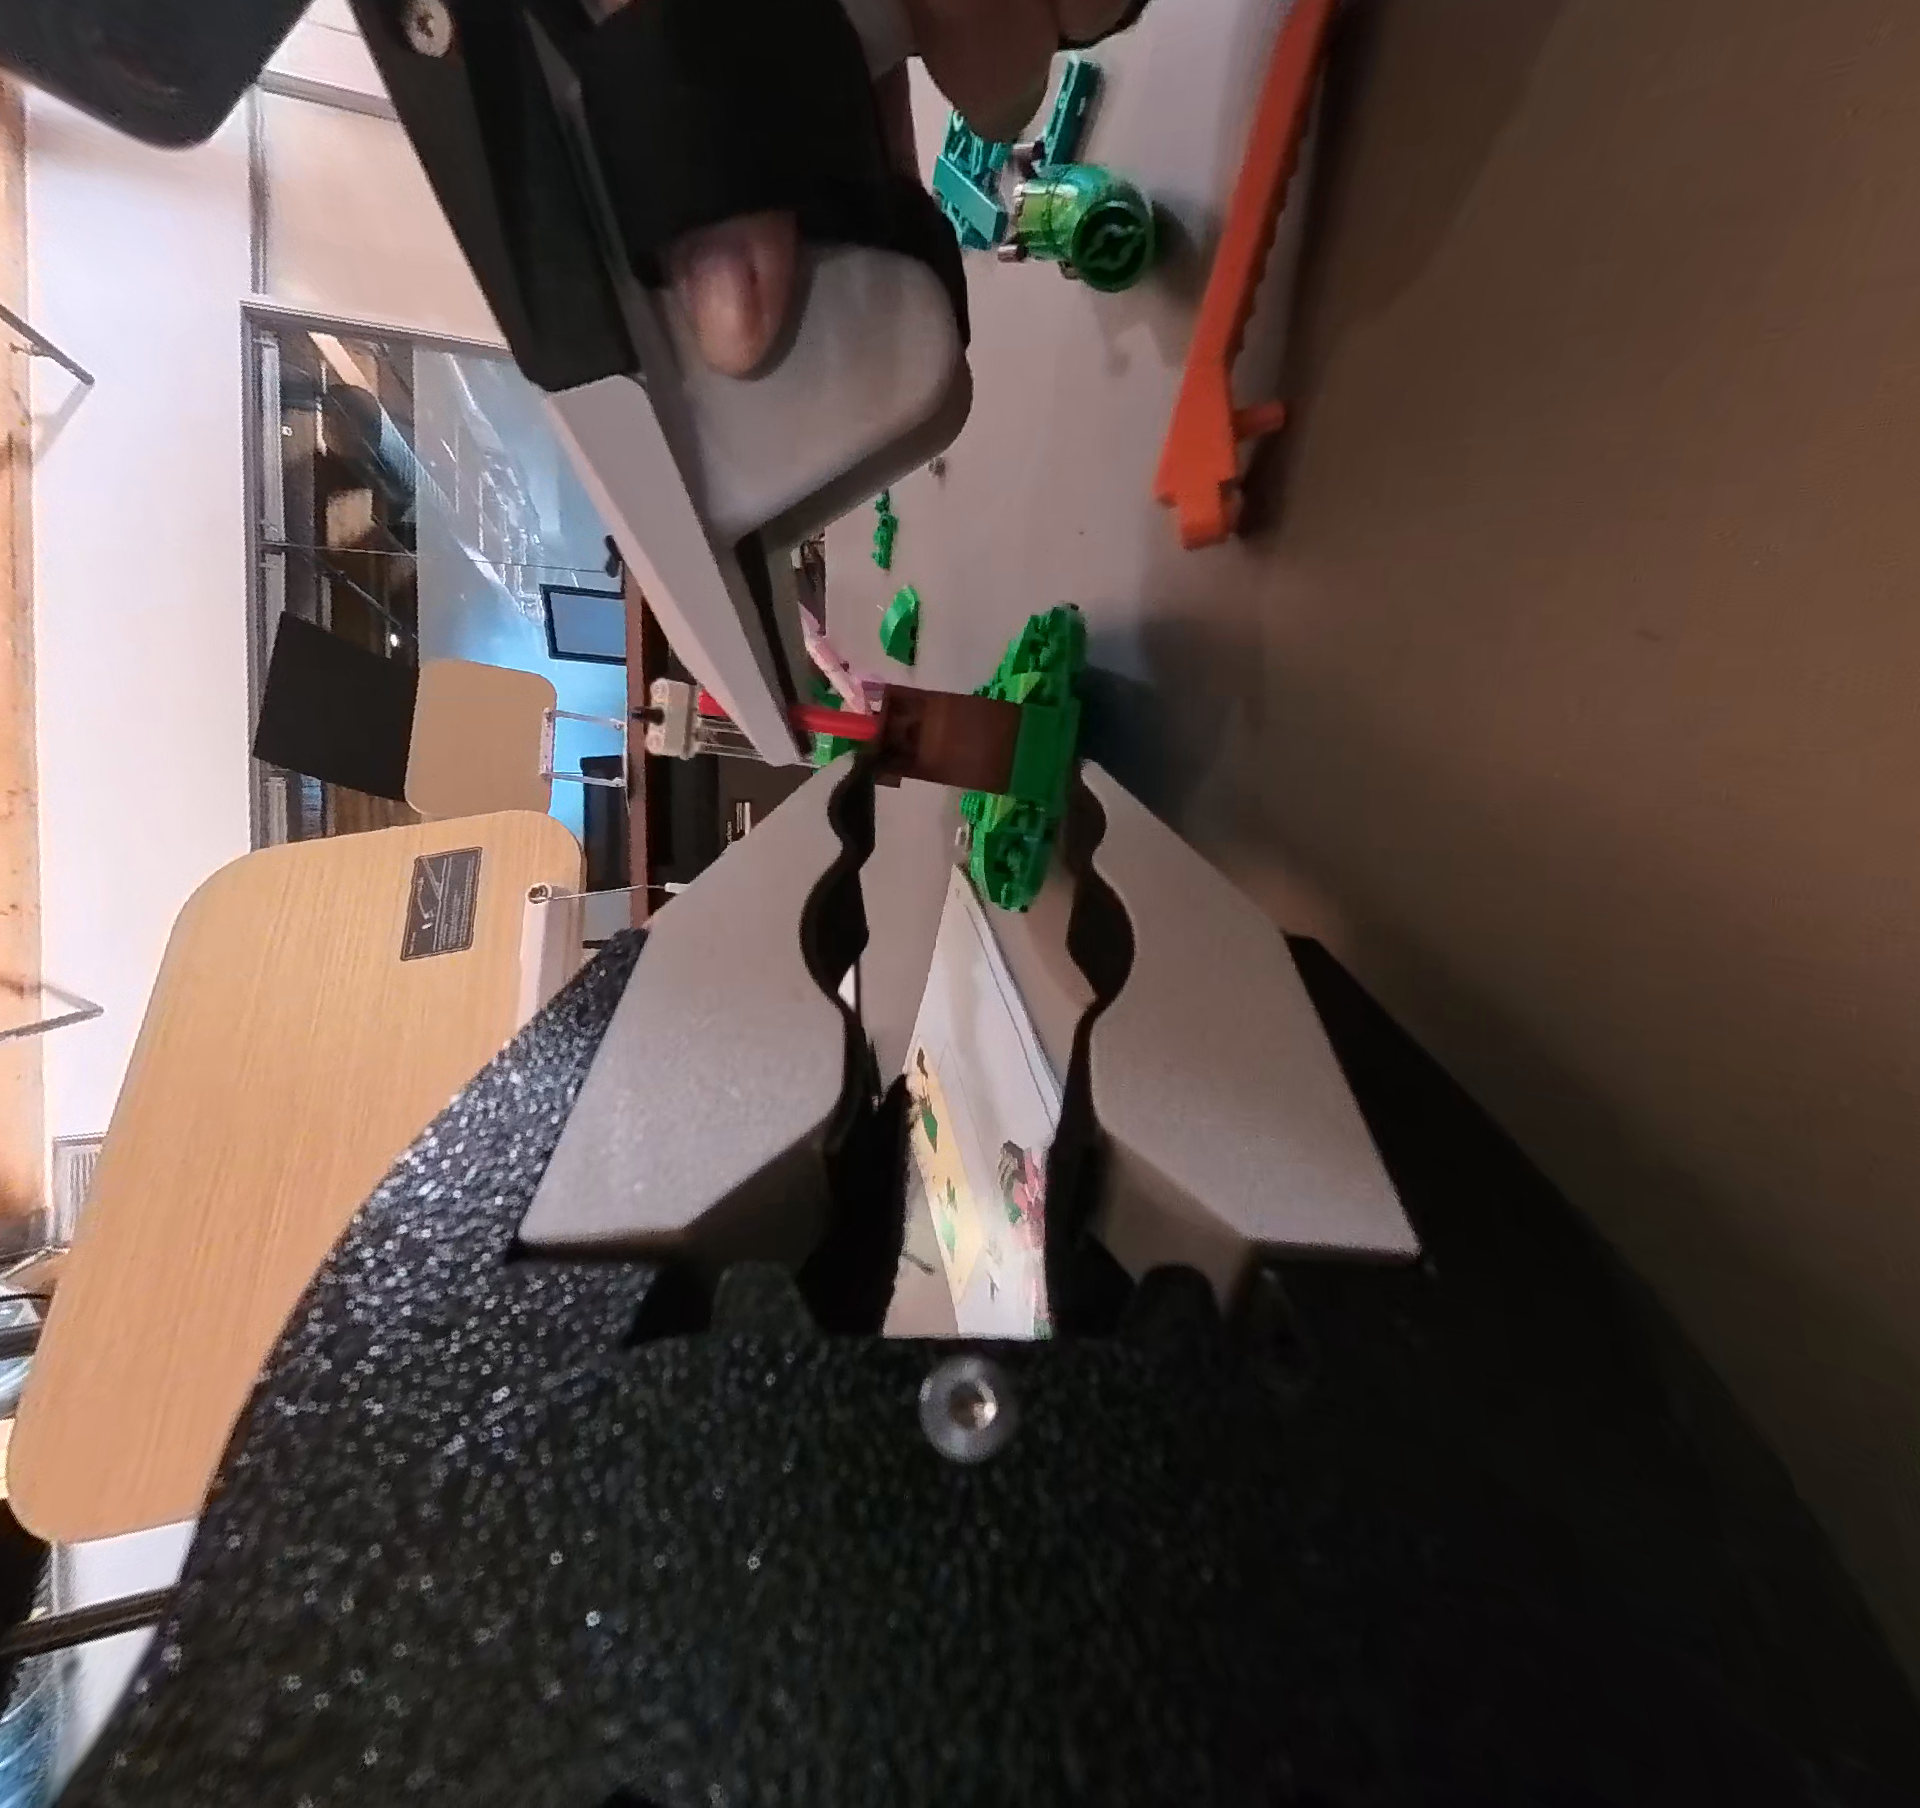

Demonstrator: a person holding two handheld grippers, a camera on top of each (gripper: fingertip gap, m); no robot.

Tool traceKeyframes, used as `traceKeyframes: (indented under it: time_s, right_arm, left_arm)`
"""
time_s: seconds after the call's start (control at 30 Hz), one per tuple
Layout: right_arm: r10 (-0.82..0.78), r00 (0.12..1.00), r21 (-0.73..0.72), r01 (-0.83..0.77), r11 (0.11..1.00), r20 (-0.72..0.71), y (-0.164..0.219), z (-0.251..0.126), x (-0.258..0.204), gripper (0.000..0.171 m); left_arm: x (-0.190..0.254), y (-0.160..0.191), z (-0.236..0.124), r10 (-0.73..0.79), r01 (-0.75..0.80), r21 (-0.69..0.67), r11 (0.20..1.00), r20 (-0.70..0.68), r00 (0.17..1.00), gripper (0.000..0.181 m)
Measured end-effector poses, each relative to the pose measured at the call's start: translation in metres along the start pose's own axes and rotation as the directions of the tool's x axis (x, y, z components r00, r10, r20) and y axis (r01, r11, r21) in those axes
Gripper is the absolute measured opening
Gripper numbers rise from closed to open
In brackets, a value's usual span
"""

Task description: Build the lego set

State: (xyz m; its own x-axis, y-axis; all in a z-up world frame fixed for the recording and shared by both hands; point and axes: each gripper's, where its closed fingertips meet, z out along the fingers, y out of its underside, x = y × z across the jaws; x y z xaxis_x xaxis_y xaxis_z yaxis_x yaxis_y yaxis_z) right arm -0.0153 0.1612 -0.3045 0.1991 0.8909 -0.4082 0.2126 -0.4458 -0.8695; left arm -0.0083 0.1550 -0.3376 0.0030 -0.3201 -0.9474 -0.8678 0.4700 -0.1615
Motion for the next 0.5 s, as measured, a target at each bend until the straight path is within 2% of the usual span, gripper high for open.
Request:
traceKeyframes:
  time_s: [0.07,0.13,0.2,0.37,0.5]
  right_arm:
    - [0.018,1.0,0.018,-0.019,1.0,0.02,-0.002,0.001,-0.001,0.004]
    - [0.033,0.998,0.033,-0.034,0.999,0.045,-0.005,0.001,-0.003,0.005]
    - [0.014,0.999,0.031,-0.016,0.999,0.041,-0.008,-0.002,-0.003,0.024]
    - [-0.064,0.994,0.16,0.077,0.984,-0.086,-0.034,-0.044,0.016,0.023]
    - [-0.132,0.98,0.108,0.149,0.983,-0.151,-0.03,-0.072,0.026,0.023]
  left_arm:
    - [0.001,0.001,0.0,0.015,-0.015,-0.007,1.0,0.004,1.0,0.034]
    - [-0.003,0.002,-0.002,-0.032,0.032,0.001,1.0,0.013,0.999,0.034]
    - [-0.007,0.004,-0.003,-0.091,0.091,-0.006,0.996,0.02,0.996,0.034]
    - [-0.001,0.005,-0.008,-0.144,0.143,-0.027,0.989,-0.04,0.989,0.035]
    - [0.009,0.0,-0.016,-0.27,0.267,-0.043,0.963,-0.138,0.953,0.037]
